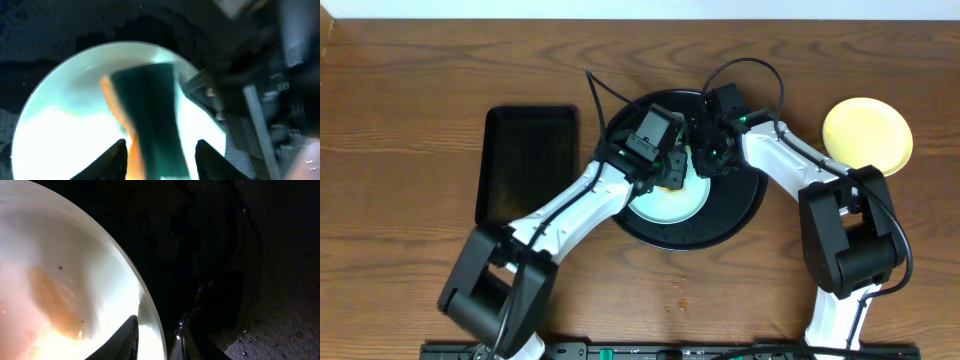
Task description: Clean dirty plates on tray and stack at the side
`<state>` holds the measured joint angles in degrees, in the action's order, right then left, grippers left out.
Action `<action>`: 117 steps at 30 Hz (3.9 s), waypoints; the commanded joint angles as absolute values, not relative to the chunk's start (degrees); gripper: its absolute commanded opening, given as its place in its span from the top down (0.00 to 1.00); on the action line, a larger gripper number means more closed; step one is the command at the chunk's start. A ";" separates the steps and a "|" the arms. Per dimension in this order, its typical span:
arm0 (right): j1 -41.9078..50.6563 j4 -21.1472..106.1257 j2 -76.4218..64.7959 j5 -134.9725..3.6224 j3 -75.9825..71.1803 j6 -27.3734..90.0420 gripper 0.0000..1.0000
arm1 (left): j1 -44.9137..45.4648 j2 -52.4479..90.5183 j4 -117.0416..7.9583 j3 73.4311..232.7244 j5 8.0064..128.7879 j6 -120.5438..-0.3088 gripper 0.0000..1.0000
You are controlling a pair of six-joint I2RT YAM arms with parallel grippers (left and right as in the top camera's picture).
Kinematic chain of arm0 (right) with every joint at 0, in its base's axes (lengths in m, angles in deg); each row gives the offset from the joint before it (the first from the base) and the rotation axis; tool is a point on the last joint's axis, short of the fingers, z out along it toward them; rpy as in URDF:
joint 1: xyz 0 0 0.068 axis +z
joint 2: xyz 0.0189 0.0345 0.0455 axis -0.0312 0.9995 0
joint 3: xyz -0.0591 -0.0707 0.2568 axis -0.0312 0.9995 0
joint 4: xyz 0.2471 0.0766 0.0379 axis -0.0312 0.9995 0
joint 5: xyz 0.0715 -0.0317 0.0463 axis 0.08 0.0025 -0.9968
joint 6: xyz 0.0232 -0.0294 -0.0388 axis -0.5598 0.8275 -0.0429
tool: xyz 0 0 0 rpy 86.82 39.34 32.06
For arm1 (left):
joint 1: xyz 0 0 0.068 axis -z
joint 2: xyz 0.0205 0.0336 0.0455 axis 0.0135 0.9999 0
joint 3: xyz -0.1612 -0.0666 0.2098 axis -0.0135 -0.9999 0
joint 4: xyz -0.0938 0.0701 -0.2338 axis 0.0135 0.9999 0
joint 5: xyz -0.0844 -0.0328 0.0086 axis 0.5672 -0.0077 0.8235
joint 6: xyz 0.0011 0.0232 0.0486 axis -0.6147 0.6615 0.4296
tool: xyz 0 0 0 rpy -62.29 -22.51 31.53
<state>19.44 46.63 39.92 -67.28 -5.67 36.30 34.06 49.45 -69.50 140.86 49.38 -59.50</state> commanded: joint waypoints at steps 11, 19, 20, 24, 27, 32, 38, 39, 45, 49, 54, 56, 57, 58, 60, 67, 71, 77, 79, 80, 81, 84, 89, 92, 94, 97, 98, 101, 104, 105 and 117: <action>19.27 46.83 40.73 -65.64 -5.21 36.08 0.73 | 34.10 55.96 -70.09 140.38 43.50 -58.97 0.25; 19.27 46.87 40.73 -65.64 -5.21 36.08 0.73 | 34.01 61.19 -76.19 140.38 43.48 -58.51 0.27; 19.27 46.87 40.73 -65.64 -5.21 36.08 0.72 | 34.01 61.10 -76.50 140.40 43.50 -58.54 0.30; 19.27 46.81 40.73 -65.64 -5.21 36.08 0.72 | 34.01 60.79 -76.61 140.40 43.48 -58.49 0.88; 19.27 46.78 40.73 -65.64 -5.21 36.08 0.72 | 33.97 60.79 -76.19 140.40 43.48 -58.49 0.93; 19.27 46.81 40.73 -65.64 -5.21 36.08 0.72 | 33.97 60.75 -75.73 140.40 43.50 -58.34 0.47; 19.27 46.78 40.73 -65.66 -5.21 36.08 0.72 | 33.99 57.10 -69.98 140.40 44.20 -58.36 0.39; 19.27 46.81 40.73 -65.64 -5.21 36.08 0.72 | 33.99 56.29 -68.80 140.40 44.70 -58.45 0.39; 19.27 46.78 40.73 -65.66 -5.21 36.06 0.72 | 34.10 55.15 -63.23 140.14 48.27 -58.80 0.40; 19.27 46.83 40.73 -65.64 -5.21 36.08 0.71 | 34.19 55.74 -63.82 139.07 47.57 -58.75 0.92; 19.27 46.83 40.73 -65.64 -5.17 36.08 0.54 | 34.19 55.33 -65.24 139.22 47.59 -58.30 0.92; 19.27 46.83 40.73 -65.64 -5.17 36.08 0.54 | 34.19 54.85 -65.24 139.96 47.59 -58.32 0.85; 19.27 46.83 40.73 -65.62 -5.17 36.08 0.54 | 34.16 54.32 -65.22 140.36 47.59 -58.32 0.83; 19.27 46.83 40.73 -65.62 -5.17 36.08 0.55 | 34.16 53.62 -65.24 140.66 47.59 -58.32 0.83; 19.27 46.83 40.73 -65.62 -5.17 36.08 0.61 | 34.06 50.54 -65.20 141.30 46.30 -58.32 0.93; 19.27 46.92 40.73 -65.64 -5.17 36.10 0.85 | 32.13 36.33 -61.96 141.38 36.66 -58.36 0.92; 19.27 47.16 40.73 -65.62 -5.17 36.12 0.99 | 28.29 27.83 -57.04 141.36 36.44 -59.34 0.92; 19.23 45.69 40.08 -64.11 -6.65 36.78 0.99 | 19.19 23.07 -42.09 141.36 38.32 -62.45 0.92; 19.29 46.17 38.85 -61.45 -8.44 37.61 0.99 | 16.13 23.35 -38.38 141.32 40.57 -62.45 0.92; 19.47 46.28 37.08 -58.60 -9.87 38.74 0.99 | 13.44 23.81 -35.65 141.19 42.85 -62.40 0.92; 19.62 46.28 36.12 -57.45 -10.32 39.68 0.99 | 12.44 24.03 -34.82 141.12 43.37 -62.40 0.93; 20.52 46.19 32.10 -52.79 -11.07 42.92 0.99 | 9.75 24.23 -32.61 141.03 43.37 -62.23 0.92; 23.34 45.82 25.56 -41.95 -11.07 47.12 0.99 | 5.58 24.23 -30.66 141.01 42.91 -60.90 0.92; 25.04 44.80 21.85 -36.14 -11.07 48.58 0.99 | 3.87 24.23 -30.66 140.79 42.91 -60.85 0.92; 26.33 43.94 19.40 -33.36 -11.07 50.22 0.99 | 3.39 24.23 -30.66 140.62 42.91 -60.15 0.91; 28.78 43.31 16.71 -28.46 -11.07 52.78 0.99 | 3.37 24.23 -30.71 140.14 42.85 -58.54 0.90; 29.74 43.20 16.23 -26.41 -11.07 53.43 0.99 | 3.37 24.23 -30.68 139.94 42.65 -58.32 0.89; 32.80 42.33 15.88 -17.32 -11.07 55.46 0.99 | 3.37 24.23 -30.77 139.35 40.88 -58.34 0.89; 35.90 41.15 15.90 -7.87 -11.02 56.78 0.99 | 3.37 24.23 -31.01 138.78 40.09 -58.32 0.89; 36.89 40.64 15.90 -4.97 -11.02 57.17 0.99 | 3.37 24.23 -31.17 138.63 40.11 -58.32 0.89; 47.81 30.09 15.92 14.38 -11.02 67.57 0.99 | 3.37 24.23 -32.24 137.89 40.38 -58.32 0.89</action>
<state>46.13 31.55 16.67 7.51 -10.13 62.70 3.54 24.01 -32.17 138.46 41.38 -58.84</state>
